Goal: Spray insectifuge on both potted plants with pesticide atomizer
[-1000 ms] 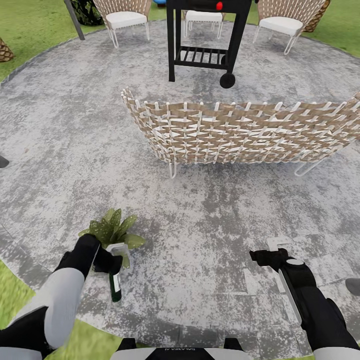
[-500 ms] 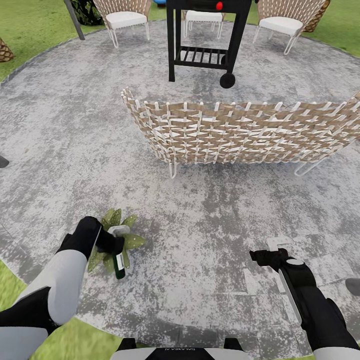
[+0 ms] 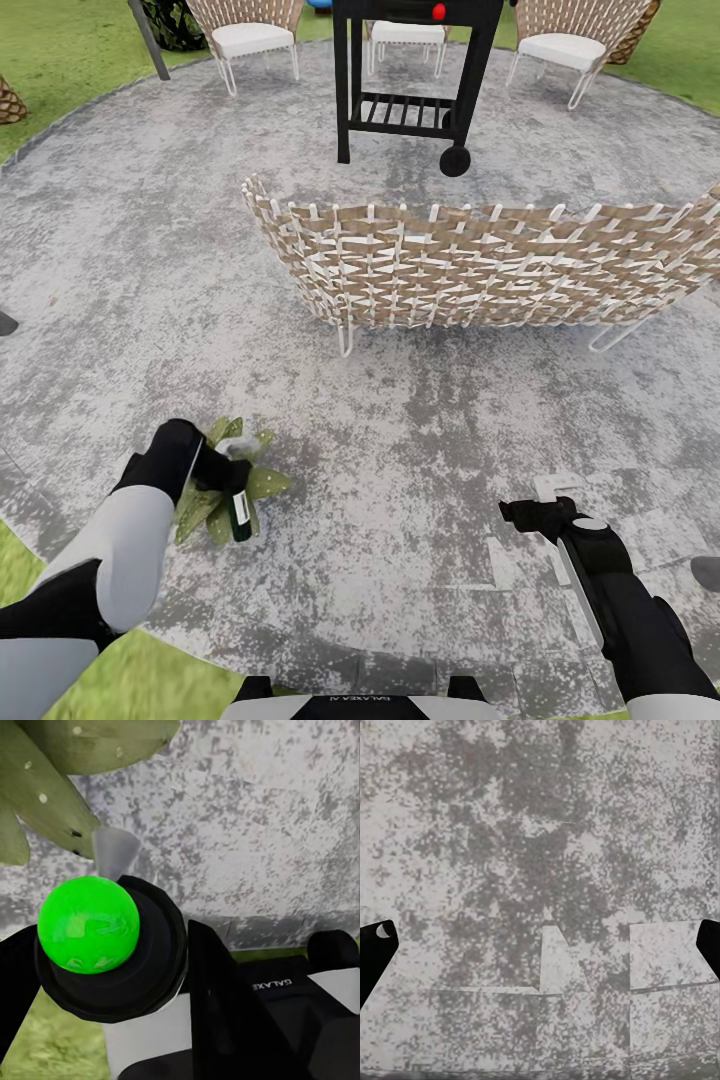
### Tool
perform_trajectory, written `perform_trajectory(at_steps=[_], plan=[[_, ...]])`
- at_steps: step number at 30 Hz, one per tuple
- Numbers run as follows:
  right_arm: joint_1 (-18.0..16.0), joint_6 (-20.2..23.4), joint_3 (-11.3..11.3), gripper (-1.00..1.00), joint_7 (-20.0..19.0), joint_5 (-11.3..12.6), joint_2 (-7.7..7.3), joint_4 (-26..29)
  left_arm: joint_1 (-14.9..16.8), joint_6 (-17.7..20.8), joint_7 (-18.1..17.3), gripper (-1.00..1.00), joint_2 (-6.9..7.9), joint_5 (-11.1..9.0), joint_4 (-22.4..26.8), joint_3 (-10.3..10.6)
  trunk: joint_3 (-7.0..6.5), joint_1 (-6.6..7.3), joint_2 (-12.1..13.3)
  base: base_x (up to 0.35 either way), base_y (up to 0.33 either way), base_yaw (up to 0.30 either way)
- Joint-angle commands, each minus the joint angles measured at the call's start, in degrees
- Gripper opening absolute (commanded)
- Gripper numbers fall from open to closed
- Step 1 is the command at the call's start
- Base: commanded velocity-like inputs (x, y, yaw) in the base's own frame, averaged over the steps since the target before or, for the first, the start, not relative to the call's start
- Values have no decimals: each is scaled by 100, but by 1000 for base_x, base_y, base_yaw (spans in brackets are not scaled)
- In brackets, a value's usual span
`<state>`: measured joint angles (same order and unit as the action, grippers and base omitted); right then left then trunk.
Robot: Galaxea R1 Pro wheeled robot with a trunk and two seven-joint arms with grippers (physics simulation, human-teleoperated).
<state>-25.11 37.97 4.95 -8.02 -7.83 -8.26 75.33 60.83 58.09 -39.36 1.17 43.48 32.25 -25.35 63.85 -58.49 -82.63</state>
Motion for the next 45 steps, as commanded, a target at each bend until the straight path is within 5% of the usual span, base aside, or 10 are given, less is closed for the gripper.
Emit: perform_trajectory(at_steps=[1, 24, 45], plan=[[-2, 26, 6, 100, -52, -61, 2, 8, -4, 15, -54, -100, -4, 55, 7, -31, 3, 0, -2, 0, 0, 0], [-2, 26, 6, 100, -53, -61, 1, 8, -894, 2, -59, -100, 44, 56, 15, -40, 3, 0, -2, 0, 0, 0], [-2, 28, 6, 100, -52, -61, 0, 8, -915, 1, -63, -100, 32, 55, 18, -32, 3, 0, -2, -274, 82, 0]])
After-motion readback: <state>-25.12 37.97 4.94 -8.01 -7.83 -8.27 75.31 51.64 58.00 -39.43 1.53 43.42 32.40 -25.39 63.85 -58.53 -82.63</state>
